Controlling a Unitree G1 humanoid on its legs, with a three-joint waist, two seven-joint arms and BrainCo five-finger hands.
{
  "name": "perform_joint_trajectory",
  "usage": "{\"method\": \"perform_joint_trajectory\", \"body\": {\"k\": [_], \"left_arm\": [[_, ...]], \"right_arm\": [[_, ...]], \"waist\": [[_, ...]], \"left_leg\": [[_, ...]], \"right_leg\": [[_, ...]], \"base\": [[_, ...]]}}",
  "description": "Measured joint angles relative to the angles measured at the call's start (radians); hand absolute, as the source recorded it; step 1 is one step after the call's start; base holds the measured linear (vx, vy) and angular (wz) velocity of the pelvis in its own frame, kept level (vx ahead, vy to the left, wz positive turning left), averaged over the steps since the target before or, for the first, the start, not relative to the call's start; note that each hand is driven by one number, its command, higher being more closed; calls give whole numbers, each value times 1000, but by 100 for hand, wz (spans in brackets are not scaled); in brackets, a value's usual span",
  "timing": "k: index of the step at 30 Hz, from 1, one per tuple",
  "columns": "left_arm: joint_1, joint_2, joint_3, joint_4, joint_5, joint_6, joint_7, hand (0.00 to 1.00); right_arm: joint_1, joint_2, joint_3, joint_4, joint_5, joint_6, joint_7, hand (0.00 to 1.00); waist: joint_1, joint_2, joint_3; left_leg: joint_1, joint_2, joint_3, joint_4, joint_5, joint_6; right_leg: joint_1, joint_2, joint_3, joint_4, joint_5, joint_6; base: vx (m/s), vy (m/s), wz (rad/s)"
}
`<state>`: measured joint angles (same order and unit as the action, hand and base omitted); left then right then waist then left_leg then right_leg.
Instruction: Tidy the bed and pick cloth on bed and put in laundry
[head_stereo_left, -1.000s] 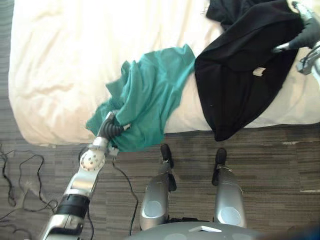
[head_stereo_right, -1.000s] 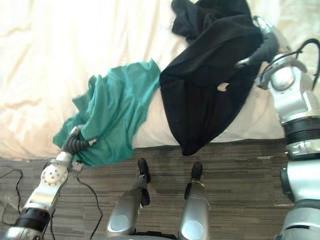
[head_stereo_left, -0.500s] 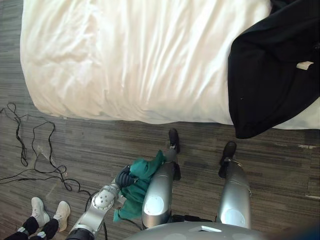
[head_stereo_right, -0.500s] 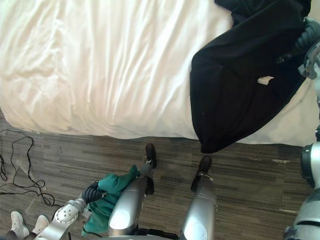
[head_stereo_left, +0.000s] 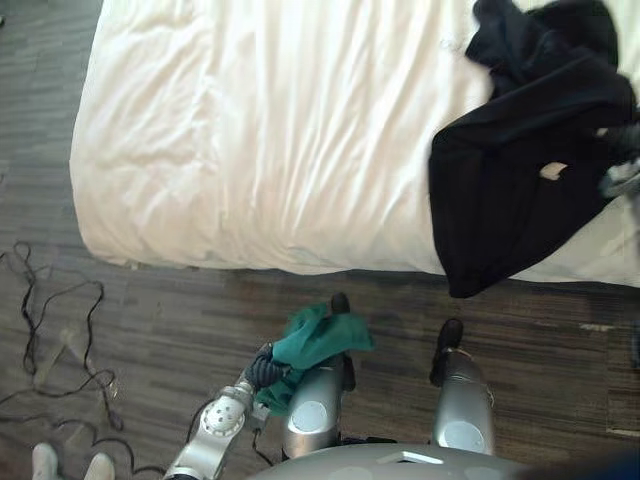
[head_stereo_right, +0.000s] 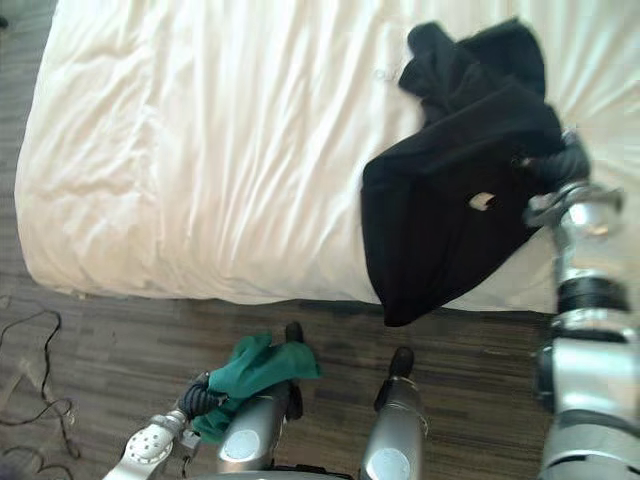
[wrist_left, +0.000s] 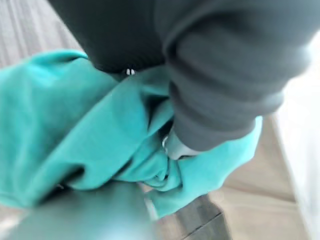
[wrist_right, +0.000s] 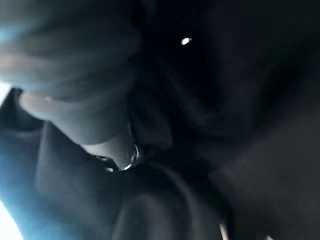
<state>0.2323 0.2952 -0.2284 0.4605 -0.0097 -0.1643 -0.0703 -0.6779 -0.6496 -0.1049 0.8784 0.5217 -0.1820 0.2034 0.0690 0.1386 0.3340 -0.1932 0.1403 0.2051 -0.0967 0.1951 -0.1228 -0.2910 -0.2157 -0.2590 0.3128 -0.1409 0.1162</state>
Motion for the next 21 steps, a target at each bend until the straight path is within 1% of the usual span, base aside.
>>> {"method": "perform_joint_trajectory", "body": {"k": [1, 3, 4, 5, 7, 8, 9, 10, 11, 12, 13, 16, 18, 21], "left_arm": [[-1, -7, 3, 4, 0, -1, 11, 100], [-6, -33, 13, 37, -1, -17, 40, 100], [-6, -39, 18, 40, -1, -18, 45, 100], [-8, -50, 27, 42, -6, -21, 48, 100], [-11, -63, 43, 42, -48, -25, 48, 100], [-11, -65, 46, 42, -61, -27, 47, 100], [-10, -71, 54, 42, -84, -29, 46, 100], [-10, -80, 60, 42, -114, -30, 43, 100], [-10, -85, 64, 42, -134, -30, 41, 100], [-11, -92, 67, 41, -178, -32, 33, 100], [-9, -92, 69, 41, -226, -38, 24, 100], [-11, -93, 71, 30, -322, -39, 5, 100], [-15, -96, 69, 27, -336, -39, 4, 100], [-11, -96, 50, -5, -392, -37, 4, 100]], "right_arm": [[31, 42, -10, -17, 31, -8, 0, 100], [169, 197, -9, -97, 126, -36, 12, 100], [204, 232, -7, -118, 140, -43, 14, 100], [277, 294, -5, -158, 173, -58, 23, 100], [393, 377, 3, -206, 222, -73, 37, 100], [418, 395, 7, -212, 232, -75, 42, 100], [472, 426, 18, -221, 253, -76, 57, 100], [516, 445, 32, -227, 280, -75, 77, 100], [531, 451, 40, -231, 288, -75, 82, 100], [564, 468, 51, -233, 301, -73, 103, 100], [590, 489, 65, -235, 320, -70, 120, 100], [672, 522, 108, -278, 330, -60, 157, 100], [701, 528, 141, -302, 327, -52, 166, 100], [754, 533, 174, -321, 315, -43, 162, 100]], "waist": [[-1, -6, -12], [-19, -29, -65], [-23, -33, -72], [-26, -43, -90], [-29, -61, -122], [-29, -66, -129], [-34, -75, -159], [-36, -79, -186], [-37, -79, -193], [-45, -80, -203], [-51, -90, -215], [-54, -105, -250], [-59, -106, -253], [-65, -103, -272]], "left_leg": [[7, 3, 5, 0, -1, -1], [27, 10, 8, 0, -5, -7], [35, 12, 8, 0, -8, -11], [49, 15, 7, 0, -13, -17], [69, 17, 6, 0, -17, -21], [73, 17, 6, 0, -19, -23], [76, 18, 6, 0, -22, -22], [79, 22, 7, 0, -37, -10], [83, 23, 7, 0, -45, -5], [98, 25, 8, -1, -63, 4], [109, 24, 12, -1, -68, 6], [121, 25, 34, -1, -76, 10], [137, 24, 41, -1, -80, 11], [148, 27, 56, -2, -82, 12]], "right_leg": [[7, 4, 2, -6, 1, -2], [36, 14, 3, -30, 3, -4], [47, 18, 3, -37, 4, -4], [68, 24, 3, -54, 8, -2], [106, 30, 3, -90, 16, 3], [115, 32, 3, -100, 19, 3], [130, 36, 2, -124, 27, 5], [141, 43, 1, -144, 36, 7], [147, 45, 0, -151, 39, 7], [169, 51, 0, -170, 47, 11], [186, 52, 1, -190, 56, 12], [211, 61, 17, -241, 86, 13], [227, 63, 26, -261, 99, 12], [241, 68, 36, -280, 108, 13]], "base": [[64, -30, -18], [70, -22, -9], [53, -10, -3], [41, -1, 0], [17, 4, 1], [0, 0, 0], [0, 0, 0], [29, 36, -1], [33, 42, -5], [19, 49, -8], [14, 50, -10], [25, 39, -16], [18, 22, -19], [22, 12, -10]]}}
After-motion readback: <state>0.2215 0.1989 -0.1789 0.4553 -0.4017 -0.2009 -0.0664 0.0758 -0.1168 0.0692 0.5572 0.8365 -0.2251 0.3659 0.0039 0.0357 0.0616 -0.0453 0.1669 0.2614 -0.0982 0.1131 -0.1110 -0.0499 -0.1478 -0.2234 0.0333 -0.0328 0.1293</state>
